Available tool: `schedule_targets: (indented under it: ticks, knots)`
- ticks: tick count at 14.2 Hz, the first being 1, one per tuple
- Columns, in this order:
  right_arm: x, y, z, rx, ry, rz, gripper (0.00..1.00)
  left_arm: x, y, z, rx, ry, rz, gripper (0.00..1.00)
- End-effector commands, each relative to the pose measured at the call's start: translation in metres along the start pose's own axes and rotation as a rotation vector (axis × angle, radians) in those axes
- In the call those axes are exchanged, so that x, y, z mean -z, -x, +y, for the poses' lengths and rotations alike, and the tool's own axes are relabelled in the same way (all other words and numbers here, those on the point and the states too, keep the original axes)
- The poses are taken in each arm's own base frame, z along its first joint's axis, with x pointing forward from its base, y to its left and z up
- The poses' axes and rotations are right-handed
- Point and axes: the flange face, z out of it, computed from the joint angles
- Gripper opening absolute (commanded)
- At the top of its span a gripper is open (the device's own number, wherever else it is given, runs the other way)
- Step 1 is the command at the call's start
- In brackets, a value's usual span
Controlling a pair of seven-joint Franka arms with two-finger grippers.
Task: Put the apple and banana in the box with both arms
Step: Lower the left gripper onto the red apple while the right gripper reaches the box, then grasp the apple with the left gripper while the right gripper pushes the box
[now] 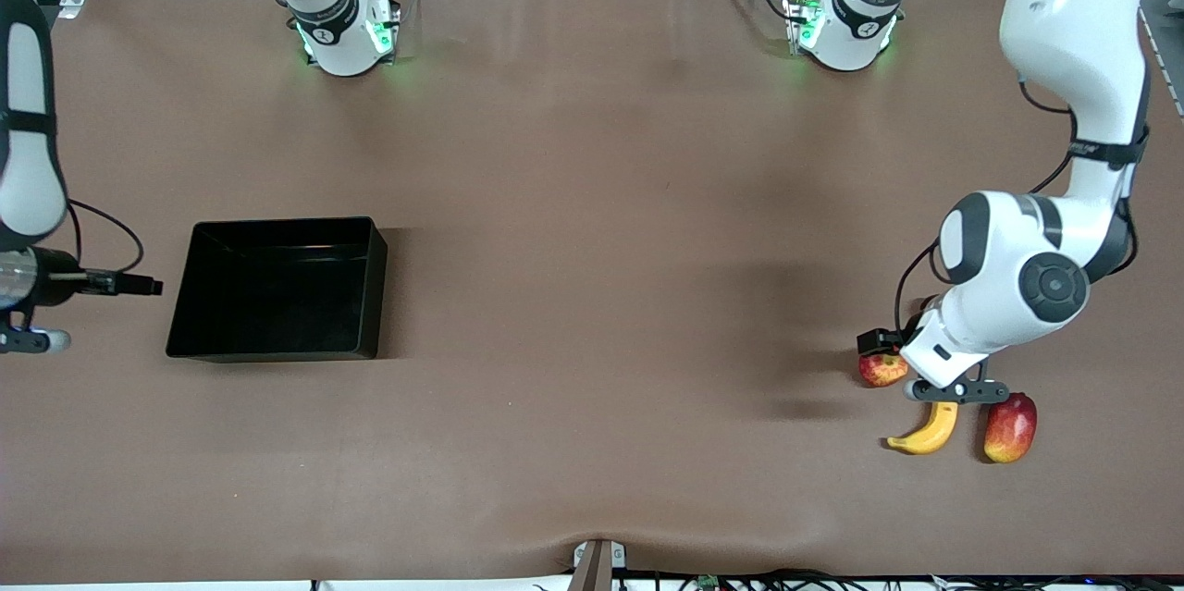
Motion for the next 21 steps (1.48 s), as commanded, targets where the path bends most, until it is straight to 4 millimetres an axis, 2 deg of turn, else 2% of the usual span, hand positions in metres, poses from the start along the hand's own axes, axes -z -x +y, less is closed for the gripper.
schedule_targets:
  ticks: [1,2,4,5,7,9,11,12,13,14,15,16,19,21]
  knots:
    - [-0.038,-0.006,0.007,0.088,-0.012,0.030,1.00,-0.011,-0.004,-0.002,0.026,-0.037,0.005,1.00]
    - [-0.048,-0.004,0.016,0.104,-0.014,0.032,1.00,-0.018,-0.003,-0.002,0.030,-0.047,-0.002,1.00]
    - [-0.067,-0.001,0.018,0.113,-0.019,0.018,0.97,-0.035,-0.001,0.002,0.031,-0.062,-0.021,1.00]
    - [-0.076,0.001,0.016,0.114,-0.018,0.018,0.90,-0.042,-0.001,0.000,0.027,-0.072,-0.022,1.00]
    - [-0.090,0.006,0.017,0.110,-0.018,0.018,0.61,-0.053,-0.003,0.000,0.041,-0.071,-0.009,1.00]
    - [-0.097,0.010,0.027,0.096,-0.030,0.016,0.38,-0.057,-0.004,-0.001,0.042,-0.077,0.000,1.00]
    - [-0.100,0.012,0.027,0.117,-0.057,0.019,0.28,-0.063,-0.004,-0.004,0.046,-0.077,-0.004,1.00]
    - [-0.101,0.012,0.028,0.130,-0.061,0.021,0.17,-0.063,-0.005,-0.005,0.042,-0.081,-0.003,0.93]
    - [-0.104,0.012,0.027,0.126,-0.076,0.020,0.12,-0.062,-0.005,-0.007,0.035,-0.095,0.000,0.67]
    - [-0.104,0.012,0.029,0.123,-0.082,0.020,0.04,-0.063,-0.005,-0.006,0.026,-0.104,0.002,0.39]
    - [-0.104,0.013,0.029,0.123,-0.083,0.018,0.02,-0.062,-0.006,-0.006,0.031,-0.106,0.004,0.07]
    - [-0.105,0.013,0.028,0.124,-0.086,0.014,0.00,-0.059,-0.006,-0.009,0.035,-0.107,0.007,0.00]
    - [-0.092,0.011,0.017,0.155,-0.089,0.005,0.00,-0.044,-0.011,-0.011,0.041,-0.106,0.032,0.00]
    - [-0.063,0.006,0.001,0.187,-0.113,-0.019,0.00,-0.023,-0.015,-0.014,0.046,-0.105,0.064,0.00]
